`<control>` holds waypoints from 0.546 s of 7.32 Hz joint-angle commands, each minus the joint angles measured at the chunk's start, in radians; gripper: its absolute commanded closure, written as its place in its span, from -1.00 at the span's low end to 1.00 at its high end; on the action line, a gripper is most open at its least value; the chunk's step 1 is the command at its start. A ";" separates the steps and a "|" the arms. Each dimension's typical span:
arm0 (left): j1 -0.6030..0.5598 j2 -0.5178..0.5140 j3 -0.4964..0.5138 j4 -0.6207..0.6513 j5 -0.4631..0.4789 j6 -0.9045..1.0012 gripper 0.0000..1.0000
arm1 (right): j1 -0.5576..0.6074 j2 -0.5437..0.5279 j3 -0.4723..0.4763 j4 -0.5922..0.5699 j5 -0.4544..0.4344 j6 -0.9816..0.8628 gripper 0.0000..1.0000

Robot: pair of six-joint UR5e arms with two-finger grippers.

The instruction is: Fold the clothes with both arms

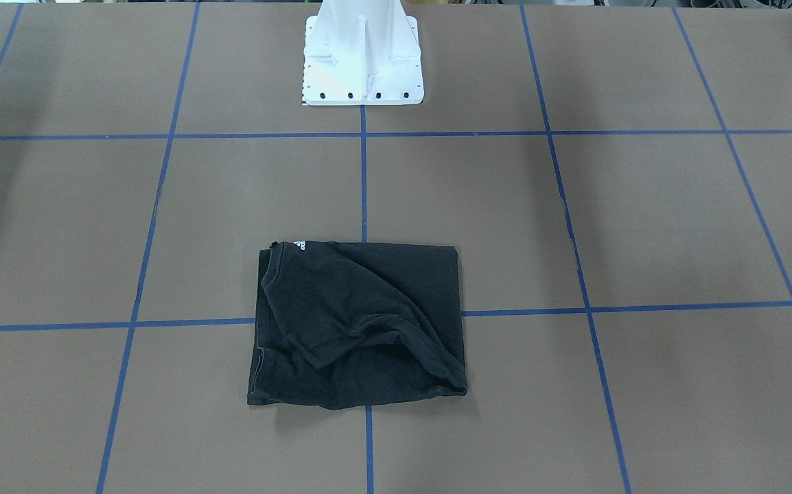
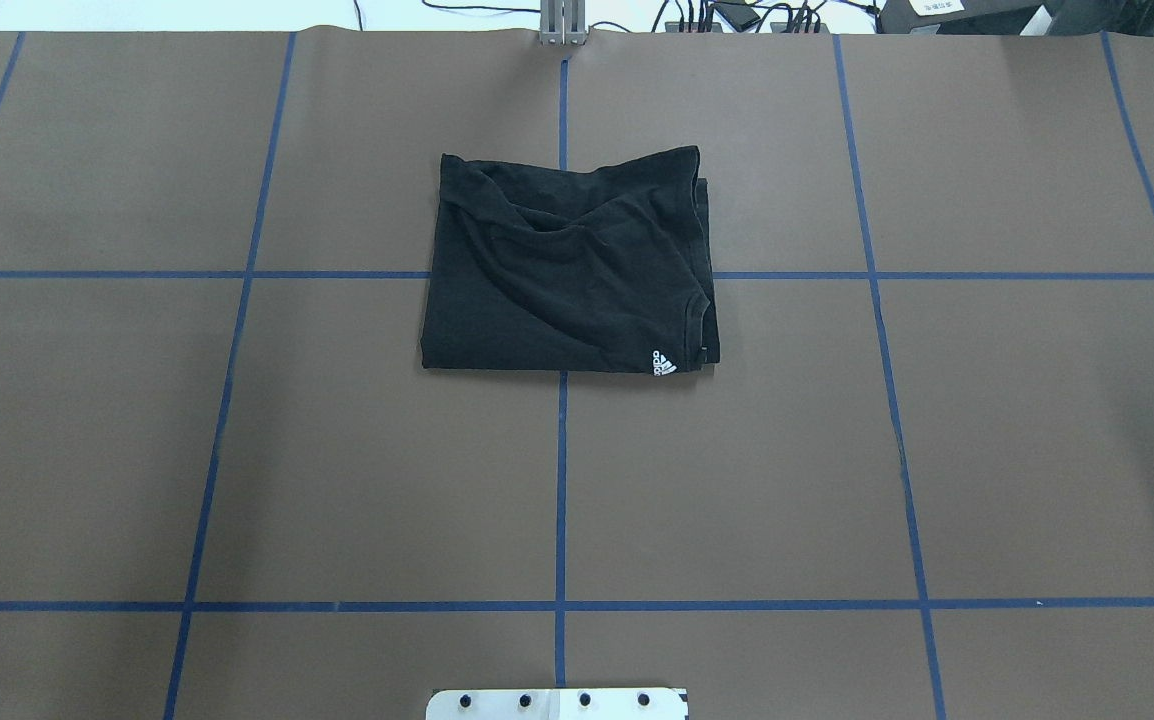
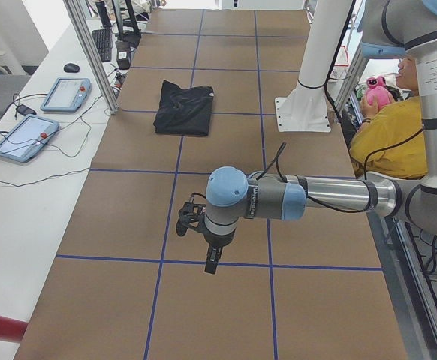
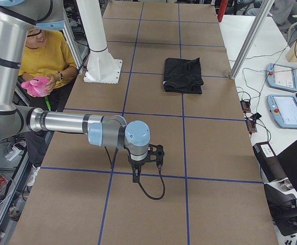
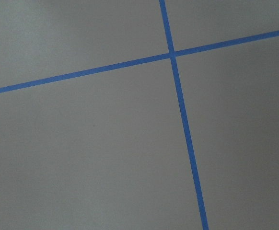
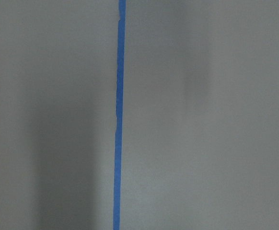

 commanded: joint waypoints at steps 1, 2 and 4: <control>0.003 0.001 0.003 -0.015 -0.001 0.000 -1.00 | 0.001 -0.002 -0.001 0.000 -0.002 0.000 -1.00; 0.003 -0.001 0.006 -0.015 -0.001 0.003 -1.00 | -0.001 -0.002 -0.002 -0.002 -0.004 0.003 -1.00; 0.003 -0.001 0.005 -0.017 -0.001 0.005 -1.00 | 0.001 -0.010 -0.031 -0.002 0.008 -0.001 -1.00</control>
